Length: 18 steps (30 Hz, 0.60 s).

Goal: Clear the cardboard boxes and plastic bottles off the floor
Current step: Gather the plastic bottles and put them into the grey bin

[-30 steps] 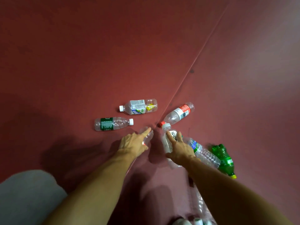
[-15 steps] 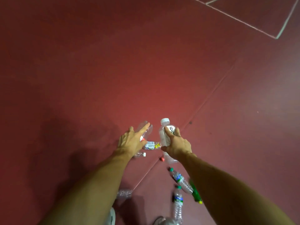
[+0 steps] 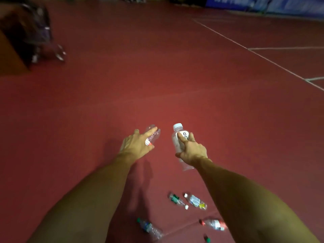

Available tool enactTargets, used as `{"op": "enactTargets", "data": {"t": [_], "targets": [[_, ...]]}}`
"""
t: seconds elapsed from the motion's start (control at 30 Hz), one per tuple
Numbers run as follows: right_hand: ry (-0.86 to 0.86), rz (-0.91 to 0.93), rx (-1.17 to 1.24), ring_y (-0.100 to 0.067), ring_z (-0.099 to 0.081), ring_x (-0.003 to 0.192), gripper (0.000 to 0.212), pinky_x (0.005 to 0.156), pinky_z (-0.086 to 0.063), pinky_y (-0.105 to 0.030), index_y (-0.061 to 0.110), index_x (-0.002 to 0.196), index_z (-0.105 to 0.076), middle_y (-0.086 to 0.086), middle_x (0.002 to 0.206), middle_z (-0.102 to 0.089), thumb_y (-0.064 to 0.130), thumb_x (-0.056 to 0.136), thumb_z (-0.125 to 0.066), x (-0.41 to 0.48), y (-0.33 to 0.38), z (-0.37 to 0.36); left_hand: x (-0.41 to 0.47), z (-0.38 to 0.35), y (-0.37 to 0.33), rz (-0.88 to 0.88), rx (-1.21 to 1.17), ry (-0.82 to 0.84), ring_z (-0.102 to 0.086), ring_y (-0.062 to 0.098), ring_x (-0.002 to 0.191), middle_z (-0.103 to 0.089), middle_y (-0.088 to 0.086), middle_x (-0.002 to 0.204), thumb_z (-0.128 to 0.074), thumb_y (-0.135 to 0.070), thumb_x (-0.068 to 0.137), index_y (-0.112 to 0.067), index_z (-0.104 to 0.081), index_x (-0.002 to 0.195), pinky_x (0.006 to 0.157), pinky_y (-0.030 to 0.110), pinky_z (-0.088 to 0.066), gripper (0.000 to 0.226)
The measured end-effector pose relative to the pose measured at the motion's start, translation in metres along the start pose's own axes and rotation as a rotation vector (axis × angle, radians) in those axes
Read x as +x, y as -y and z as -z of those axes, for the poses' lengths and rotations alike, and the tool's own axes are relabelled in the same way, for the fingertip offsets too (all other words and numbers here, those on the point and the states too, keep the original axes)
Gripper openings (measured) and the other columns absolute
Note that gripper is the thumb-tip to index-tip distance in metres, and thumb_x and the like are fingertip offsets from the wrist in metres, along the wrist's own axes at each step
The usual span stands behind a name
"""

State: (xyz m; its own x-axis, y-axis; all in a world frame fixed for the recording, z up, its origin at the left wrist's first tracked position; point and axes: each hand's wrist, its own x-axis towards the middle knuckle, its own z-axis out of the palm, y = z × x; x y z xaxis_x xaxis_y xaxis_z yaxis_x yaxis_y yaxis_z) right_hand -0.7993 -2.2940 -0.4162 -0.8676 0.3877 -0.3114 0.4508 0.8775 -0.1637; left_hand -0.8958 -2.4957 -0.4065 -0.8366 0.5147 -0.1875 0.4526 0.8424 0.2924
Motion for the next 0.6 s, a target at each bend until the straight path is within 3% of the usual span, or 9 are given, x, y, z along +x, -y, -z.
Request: {"op": "enactTargets", "data": {"t": [0.1, 0.23, 0.6], "targets": [[0.01, 0.144, -0.03, -0.036, -0.059, 0.119, 0.086, 0.096, -0.046, -0.036, 0.046, 0.156, -0.008, -0.006, 0.166, -0.004, 0.05, 0.091, -0.063, 0.021, 0.094, 0.013, -0.013, 0.036, 0.075, 0.129, 0.004, -0.05, -0.06, 0.037, 0.115, -0.048, 0.013, 0.13, -0.055, -0.052, 0.095, -0.06, -0.014, 0.15, 0.098, 0.04, -0.045, 0.069], [0.013, 0.325, -0.055, -0.037, -0.061, 0.116, 0.085, 0.095, -0.047, -0.038, 0.048, 0.155, -0.01, -0.007, 0.165, -0.01, 0.042, 0.089, -0.064, 0.046, 0.23, 0.011, -0.03, 0.082, 0.182, 0.304, -0.006, -0.118, -0.06, 0.036, 0.116, -0.047, 0.014, 0.132, -0.055, -0.051, 0.096, -0.058, -0.012, 0.151, 0.1, 0.039, -0.044, 0.07], [0.045, 0.693, -0.133, -0.039, -0.057, 0.122, 0.083, 0.098, -0.044, -0.038, 0.048, 0.155, -0.012, -0.008, 0.167, -0.008, 0.047, 0.09, -0.065, 0.073, 0.547, -0.006, -0.109, 0.191, 0.441, 0.618, 0.014, -0.202, -0.062, 0.036, 0.112, -0.042, 0.015, 0.14, -0.053, -0.052, 0.097, -0.062, -0.01, 0.149, 0.095, 0.039, -0.05, 0.068]]}}
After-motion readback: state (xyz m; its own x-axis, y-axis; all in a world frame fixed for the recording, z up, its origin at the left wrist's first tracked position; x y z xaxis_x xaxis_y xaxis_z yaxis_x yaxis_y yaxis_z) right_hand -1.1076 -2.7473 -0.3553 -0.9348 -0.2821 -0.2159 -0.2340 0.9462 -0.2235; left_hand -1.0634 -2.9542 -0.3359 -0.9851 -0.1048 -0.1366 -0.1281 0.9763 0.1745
